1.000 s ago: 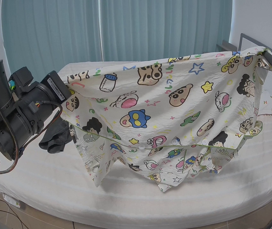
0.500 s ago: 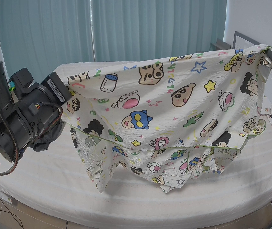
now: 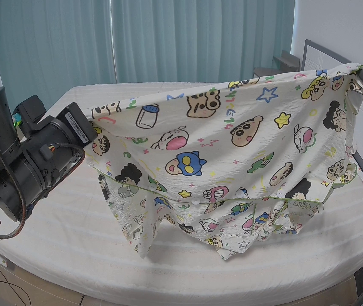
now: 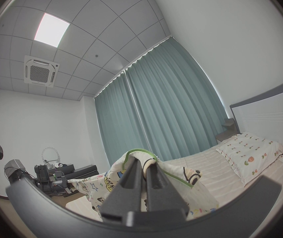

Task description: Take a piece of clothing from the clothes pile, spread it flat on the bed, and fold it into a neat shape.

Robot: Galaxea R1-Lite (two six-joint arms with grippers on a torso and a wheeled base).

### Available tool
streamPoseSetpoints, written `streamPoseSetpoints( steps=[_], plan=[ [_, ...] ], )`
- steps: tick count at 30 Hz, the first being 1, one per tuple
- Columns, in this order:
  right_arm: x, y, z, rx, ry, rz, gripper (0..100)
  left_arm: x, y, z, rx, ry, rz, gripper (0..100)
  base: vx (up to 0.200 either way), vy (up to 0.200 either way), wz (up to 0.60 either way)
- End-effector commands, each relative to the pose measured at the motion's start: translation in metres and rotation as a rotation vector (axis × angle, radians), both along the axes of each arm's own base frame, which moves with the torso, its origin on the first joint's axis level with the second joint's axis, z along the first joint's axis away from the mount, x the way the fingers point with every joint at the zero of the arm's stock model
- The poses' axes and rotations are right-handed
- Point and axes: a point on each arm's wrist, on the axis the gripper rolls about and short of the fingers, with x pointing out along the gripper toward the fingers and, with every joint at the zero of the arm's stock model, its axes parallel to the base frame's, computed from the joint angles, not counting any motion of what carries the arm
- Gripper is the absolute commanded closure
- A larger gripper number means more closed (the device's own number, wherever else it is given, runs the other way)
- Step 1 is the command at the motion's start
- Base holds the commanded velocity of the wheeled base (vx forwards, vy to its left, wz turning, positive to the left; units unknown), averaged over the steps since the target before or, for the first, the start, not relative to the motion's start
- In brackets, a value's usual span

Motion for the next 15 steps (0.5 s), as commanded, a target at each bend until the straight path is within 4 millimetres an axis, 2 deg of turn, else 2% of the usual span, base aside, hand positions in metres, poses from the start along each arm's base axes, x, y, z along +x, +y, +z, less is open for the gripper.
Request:
streamPoseSetpoints(
  steps=[1, 8, 14, 15],
  plan=[
    [-0.010, -0.002, 0.000, 0.003, -0.017, 0.004, 100, -0.011, 0.005, 0.002, -0.009, -0.014, -0.010, 100, -0.200, 0.000, 0.00],
    [-0.026, -0.005, -0.003, 0.005, -0.037, 0.025, 100, -0.029, 0.014, 0.006, -0.027, -0.042, -0.024, 100, -0.200, 0.000, 0.00],
    [-0.050, -0.011, 0.004, 0.003, -0.112, 0.072, 100, -0.050, 0.030, 0.015, -0.036, -0.100, -0.030, 100, -0.200, 0.000, 0.00],
    [-0.054, -0.012, 0.006, 0.003, -0.129, 0.080, 100, -0.054, 0.033, 0.015, -0.015, -0.115, -0.029, 100, 0.000, 0.000, 0.00]
  ],
)
